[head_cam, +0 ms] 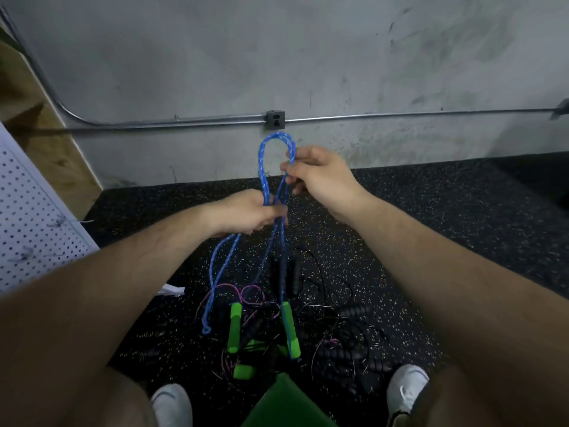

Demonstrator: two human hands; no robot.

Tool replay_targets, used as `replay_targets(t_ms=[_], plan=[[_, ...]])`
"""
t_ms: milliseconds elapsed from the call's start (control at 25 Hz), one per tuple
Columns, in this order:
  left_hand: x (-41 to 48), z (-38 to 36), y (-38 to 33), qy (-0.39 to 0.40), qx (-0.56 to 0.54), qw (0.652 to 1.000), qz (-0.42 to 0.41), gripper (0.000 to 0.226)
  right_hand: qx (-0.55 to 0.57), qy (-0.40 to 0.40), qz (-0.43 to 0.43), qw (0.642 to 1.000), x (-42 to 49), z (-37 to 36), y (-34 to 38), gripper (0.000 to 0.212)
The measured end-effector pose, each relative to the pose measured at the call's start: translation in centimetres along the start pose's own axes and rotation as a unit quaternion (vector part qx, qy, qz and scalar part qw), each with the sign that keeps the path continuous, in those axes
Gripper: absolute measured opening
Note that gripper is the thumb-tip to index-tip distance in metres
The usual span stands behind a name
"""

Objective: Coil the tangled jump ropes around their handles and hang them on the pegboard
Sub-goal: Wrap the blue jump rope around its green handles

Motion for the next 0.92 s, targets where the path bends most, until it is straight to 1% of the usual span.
replay_targets(t_ms=[80, 120, 160, 200, 240, 280, 320, 440, 480, 520, 560, 640, 720, 760, 800, 840, 880, 920], plan=[[0.1, 1.2, -0.5, -0.043, -0.027, 0.999, 0.001, 0.033, -0.051, 0.037, -0.051, 0.997, 0.2, 0.3, -2.4, 0.046], [0.1, 1.7, -0.8, -0.06, -0.047, 0.997, 0.0, 0.032, -0.097, 0.079, -0.084, 0.989, -0.1, 0.0, -4.0, 0.051], [0.1, 2.1, -1.1, -0.068, -0.072, 0.995, -0.004, 0.031, -0.147, 0.134, -0.117, 0.973, -0.7, -0.4, -5.8, 0.05], [0.1, 2.4, -1.4, -0.069, -0.099, 0.993, -0.013, 0.031, -0.187, 0.188, -0.147, 0.953, -1.5, -1.0, -7.4, 0.044], [0.0, 2.7, -1.8, -0.07, -0.125, 0.989, -0.025, 0.03, -0.216, 0.223, -0.166, 0.936, -2.3, -1.5, -8.6, 0.035], [-0.1, 3.1, -2.1, -0.074, -0.146, 0.986, -0.036, 0.03, -0.237, 0.233, -0.167, 0.928, -2.7, -1.8, -9.2, 0.025], [-0.2, 3.6, -2.3, -0.082, -0.164, 0.982, -0.046, 0.03, -0.25, 0.221, -0.156, 0.93, -2.7, -1.9, -9.2, 0.019], [-0.4, 4.9, -2.0, -0.115, -0.219, 0.967, -0.054, 0.029, -0.243, 0.153, -0.1, 0.952, -1.4, -1.3, -7.3, 0.024], [-0.3, 4.9, -1.8, -0.115, -0.229, 0.965, -0.053, 0.029, -0.231, 0.134, -0.077, 0.96, -1.1, -1.1, -6.2, 0.023], [-0.4, 4.5, -1.6, -0.099, -0.228, 0.967, -0.051, 0.028, -0.22, 0.115, -0.051, 0.967, -0.8, -0.8, -4.9, 0.021], [-0.4, 3.8, -1.4, -0.069, -0.212, 0.974, -0.049, 0.03, -0.204, 0.093, -0.026, 0.974, -0.5, -0.5, -3.5, 0.019], [-0.4, 1.6, -0.9, 0.003, -0.142, 0.989, -0.034, 0.031, -0.145, 0.048, 0.008, 0.988, -0.2, 0.0, -1.1, 0.017], [-0.4, -0.5, -0.5, 0.038, -0.06, 0.997, -0.019, 0.017, -0.06, 0.015, 0.024, 0.998, -0.1, 0.5, 0.5, 0.018], [-0.3, -1.1, -0.6, 0.035, -0.038, 0.998, -0.018, 0.008, -0.025, 0.007, 0.03, 0.999, -0.1, 0.6, 1.0, 0.017], [-0.1, -1.1, -0.9, 0.017, -0.028, 0.999, -0.022, 0.012, 0.006, 0.005, 0.033, 0.999, -0.1, 0.8, 1.2, 0.016], [0.2, -0.6, -1.2, -0.018, -0.033, 0.999, -0.023, 0.019, 0.022, 0.005, 0.028, 0.999, -0.1, 1.0, 1.1, 0.012], [0.4, 0.4, -1.3, -0.061, -0.056, 0.996, -0.021, 0.023, 0.013, 0.011, 0.011, 1.0, 0.0, 1.4, 0.5, 0.013], [0.4, 1.4, -1.4, -0.096, -0.088, 0.991, -0.017, 0.024, -0.03, 0.026, -0.014, 0.999, -0.2, 1.6, -0.4, 0.023]])
Point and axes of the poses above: each hand's wrist, its own x-axis towards the middle knuckle, its own z-axis out of the back of the hand, y = z × x, the point moved 8 cm from there along x, towards the middle knuckle, and after that the axes turned 10 degrees about x, right-handed, at the moved point
